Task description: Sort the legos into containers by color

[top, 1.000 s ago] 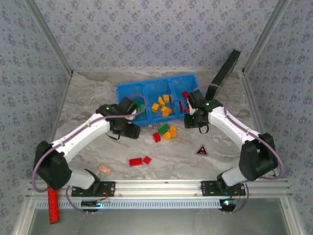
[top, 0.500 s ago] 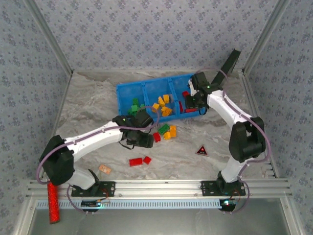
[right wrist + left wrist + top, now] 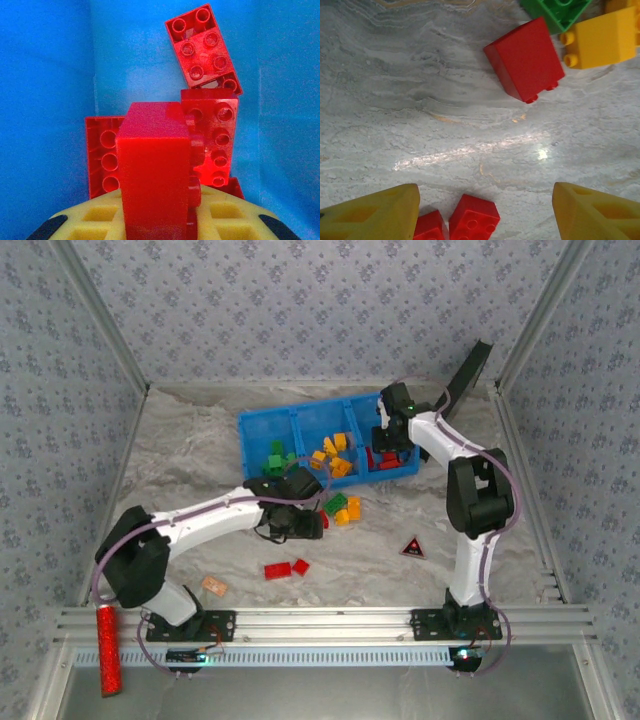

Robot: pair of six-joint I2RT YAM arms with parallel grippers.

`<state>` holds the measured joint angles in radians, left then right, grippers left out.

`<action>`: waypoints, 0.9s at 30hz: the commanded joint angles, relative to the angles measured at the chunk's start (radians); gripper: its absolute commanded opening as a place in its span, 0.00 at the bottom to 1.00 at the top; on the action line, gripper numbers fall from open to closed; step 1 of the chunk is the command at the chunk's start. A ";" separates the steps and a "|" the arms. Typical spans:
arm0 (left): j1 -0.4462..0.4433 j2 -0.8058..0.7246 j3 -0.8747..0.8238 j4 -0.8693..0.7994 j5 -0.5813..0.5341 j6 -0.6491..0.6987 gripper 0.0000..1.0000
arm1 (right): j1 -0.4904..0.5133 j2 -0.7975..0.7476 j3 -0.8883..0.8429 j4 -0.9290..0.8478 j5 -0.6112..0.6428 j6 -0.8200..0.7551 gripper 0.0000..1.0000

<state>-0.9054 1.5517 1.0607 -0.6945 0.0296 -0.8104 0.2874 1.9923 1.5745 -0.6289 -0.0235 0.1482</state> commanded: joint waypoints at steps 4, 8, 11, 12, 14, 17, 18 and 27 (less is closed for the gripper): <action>-0.007 0.100 0.118 0.007 -0.001 -0.020 0.71 | -0.010 0.039 0.027 -0.002 -0.001 -0.019 0.30; -0.007 0.156 0.159 0.009 -0.005 -0.017 0.71 | -0.011 0.039 0.009 0.003 0.004 -0.023 0.34; -0.006 0.196 0.189 0.009 -0.014 -0.016 0.71 | -0.012 0.034 0.001 0.004 0.009 -0.028 0.37; -0.006 0.209 0.201 0.009 -0.016 -0.018 0.71 | -0.014 0.032 -0.001 0.004 0.010 -0.030 0.38; -0.004 0.232 0.216 0.009 -0.017 -0.017 0.71 | -0.017 0.028 -0.004 0.003 0.007 -0.031 0.40; -0.001 0.262 0.235 0.009 -0.019 -0.019 0.72 | -0.019 0.015 -0.009 0.000 0.007 -0.032 0.42; 0.000 0.270 0.238 0.009 -0.019 -0.020 0.72 | -0.019 0.007 -0.013 0.002 0.007 -0.032 0.43; 0.012 0.321 0.274 0.009 -0.007 -0.010 0.71 | -0.019 -0.108 -0.088 0.006 -0.005 -0.024 0.46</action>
<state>-0.8986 1.8664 1.2957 -0.6762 0.0288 -0.8139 0.2745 1.9583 1.5082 -0.6189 -0.0231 0.1299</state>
